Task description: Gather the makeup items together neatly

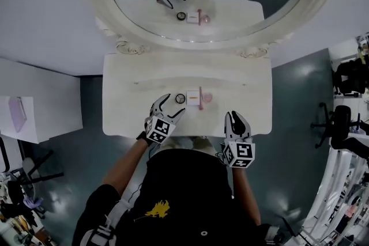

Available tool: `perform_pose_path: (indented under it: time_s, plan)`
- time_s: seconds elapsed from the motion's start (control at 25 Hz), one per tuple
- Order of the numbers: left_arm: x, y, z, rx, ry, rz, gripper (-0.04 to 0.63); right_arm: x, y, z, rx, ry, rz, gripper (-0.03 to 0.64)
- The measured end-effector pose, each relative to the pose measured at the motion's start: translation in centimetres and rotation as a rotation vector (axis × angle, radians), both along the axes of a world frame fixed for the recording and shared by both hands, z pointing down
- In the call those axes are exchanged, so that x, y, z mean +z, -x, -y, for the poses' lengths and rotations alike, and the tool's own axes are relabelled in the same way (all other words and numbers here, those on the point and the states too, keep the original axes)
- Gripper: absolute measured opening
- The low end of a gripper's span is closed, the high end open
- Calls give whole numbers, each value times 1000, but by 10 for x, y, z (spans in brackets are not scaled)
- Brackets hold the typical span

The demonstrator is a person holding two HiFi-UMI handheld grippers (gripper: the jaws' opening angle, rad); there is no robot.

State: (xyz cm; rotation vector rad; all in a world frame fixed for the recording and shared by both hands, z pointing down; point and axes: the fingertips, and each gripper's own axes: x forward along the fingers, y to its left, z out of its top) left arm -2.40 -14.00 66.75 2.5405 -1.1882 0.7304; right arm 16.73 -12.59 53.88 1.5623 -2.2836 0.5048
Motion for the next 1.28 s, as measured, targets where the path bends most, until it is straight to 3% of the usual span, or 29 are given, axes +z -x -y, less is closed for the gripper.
perform_pose_path:
  time_s: [0.12, 0.28, 0.4, 0.68, 0.84, 0.92, 1.04, 1.28]
  plan:
    - [-73, -5, -8, -38, -99, -56, 361, -37, -9, 9, 28, -60, 39, 77]
    - [-172, -8, -4, -132, -262, -141, 309, -70, 20, 25, -97, -131, 28, 77]
    - [-221, -4, 13, -188, -417, -153, 247, -98, 51, 43, -173, -214, 53, 78]
    - [-292, 15, 27, -252, -544, -112, 194, -166, 104, 59, -297, -374, 119, 49]
    - [-323, 34, 28, -346, -608, -156, 52, -197, 121, 63, -338, -451, 138, 17]
    - [-340, 40, 26, -377, -665, -186, 14, -208, 127, 64, -347, -475, 149, 17]
    - [-356, 44, 29, -392, -724, -176, 12, -220, 133, 70, -360, -499, 156, 17]
    - [-362, 47, 34, -395, -752, -159, 12, -226, 144, 70, -399, -521, 152, 17]
